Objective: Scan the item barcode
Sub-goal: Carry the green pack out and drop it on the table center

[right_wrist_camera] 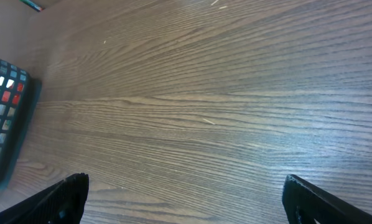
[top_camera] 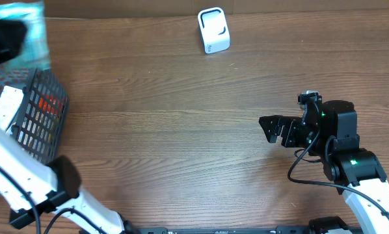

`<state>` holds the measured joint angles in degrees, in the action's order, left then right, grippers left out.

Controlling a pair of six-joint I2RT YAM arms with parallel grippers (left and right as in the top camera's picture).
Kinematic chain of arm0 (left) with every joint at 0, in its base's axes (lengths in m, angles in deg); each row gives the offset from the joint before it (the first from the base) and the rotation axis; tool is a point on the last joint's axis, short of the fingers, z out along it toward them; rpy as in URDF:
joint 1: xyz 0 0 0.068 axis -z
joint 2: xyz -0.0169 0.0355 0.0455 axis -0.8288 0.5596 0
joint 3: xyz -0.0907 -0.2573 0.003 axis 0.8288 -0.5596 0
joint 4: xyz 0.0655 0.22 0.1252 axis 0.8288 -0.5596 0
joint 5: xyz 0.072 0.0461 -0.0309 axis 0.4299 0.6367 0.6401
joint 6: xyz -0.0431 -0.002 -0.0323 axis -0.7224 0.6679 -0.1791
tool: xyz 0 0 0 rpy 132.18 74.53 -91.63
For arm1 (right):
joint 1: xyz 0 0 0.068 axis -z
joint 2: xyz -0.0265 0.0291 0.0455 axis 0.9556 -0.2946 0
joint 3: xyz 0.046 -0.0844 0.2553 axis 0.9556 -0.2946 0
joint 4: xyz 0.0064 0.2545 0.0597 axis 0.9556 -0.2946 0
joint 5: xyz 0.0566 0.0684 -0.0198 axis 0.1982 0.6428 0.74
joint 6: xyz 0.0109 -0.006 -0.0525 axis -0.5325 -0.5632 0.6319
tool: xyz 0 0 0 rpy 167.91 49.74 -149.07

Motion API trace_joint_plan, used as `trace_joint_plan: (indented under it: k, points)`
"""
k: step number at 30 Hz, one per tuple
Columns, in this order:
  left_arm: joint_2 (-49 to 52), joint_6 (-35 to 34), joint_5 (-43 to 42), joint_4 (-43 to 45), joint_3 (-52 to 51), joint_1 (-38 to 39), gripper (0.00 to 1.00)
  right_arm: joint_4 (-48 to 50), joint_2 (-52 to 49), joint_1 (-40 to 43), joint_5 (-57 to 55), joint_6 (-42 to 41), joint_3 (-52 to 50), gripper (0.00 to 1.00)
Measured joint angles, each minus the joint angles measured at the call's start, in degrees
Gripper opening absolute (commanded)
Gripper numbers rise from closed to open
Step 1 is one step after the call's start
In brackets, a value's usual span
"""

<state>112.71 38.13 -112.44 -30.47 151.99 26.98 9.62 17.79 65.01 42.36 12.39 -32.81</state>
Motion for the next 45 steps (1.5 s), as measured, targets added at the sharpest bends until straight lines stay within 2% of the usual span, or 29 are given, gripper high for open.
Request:
trace_joint_plan:
  k: [5,10,17,23,25,27,28,30,32,33,35,37,40,45]
  points:
    - [-0.61,0.07,0.22,0.09,-8.85,15.69,0.04,-0.33,0.00,0.00,0.00,0.00,0.00,1.00]
    - [0.42,0.96,4.50,1.57,-27.69,30.82,0.04,-0.81,0.00,0.00,-0.02,0.00,0.00,1.00]
    - [2.38,2.82,5.73,16.15,-56.78,46.23,0.04,-0.87,0.00,0.00,0.00,0.00,0.00,1.00]
    - [3.43,1.22,3.21,34.25,-75.82,52.46,0.05,-0.92,0.00,0.00,-0.02,0.02,0.00,1.00]
    - [3.78,-0.46,2.86,38.62,-80.13,53.37,0.14,-0.92,0.00,0.00,-0.02,0.00,0.00,1.00]
    - [4.02,-2.58,2.51,42.82,-83.49,53.79,0.14,-0.94,0.00,0.02,-0.02,0.00,0.00,1.00]
    - [4.04,-3.76,2.49,44.50,-85.00,53.77,0.21,-0.92,0.00,0.00,0.00,0.00,0.00,1.00]
    - [4.07,-6.08,2.62,46.62,-86.71,53.77,0.42,-0.92,0.00,0.00,-0.02,0.02,0.00,1.00]
    - [4.04,-7.89,2.99,47.87,-87.14,53.75,0.79,-0.92,0.00,0.00,-0.02,-0.02,0.00,1.00]
    - [4.04,-8.41,3.17,48.68,-87.17,53.75,0.88,-0.92,0.00,0.00,-0.02,0.00,0.00,1.00]
    - [4.04,-9.25,3.28,49.07,-87.17,53.75,1.00,-0.92,0.00,0.00,0.00,0.00,0.00,1.00]
    - [4.04,-9.77,4.02,48.46,-86.88,53.64,1.00,-0.94,0.00,0.00,-0.02,0.00,0.00,1.00]
    - [4.11,-10.05,7.06,42.69,-83.32,52.87,1.00,-0.94,0.00,0.00,-0.02,0.00,0.00,1.00]
    - [4.66,-9.79,15.39,28.39,-65.05,48.74,1.00,-0.92,0.00,0.00,0.00,0.02,0.00,1.00]
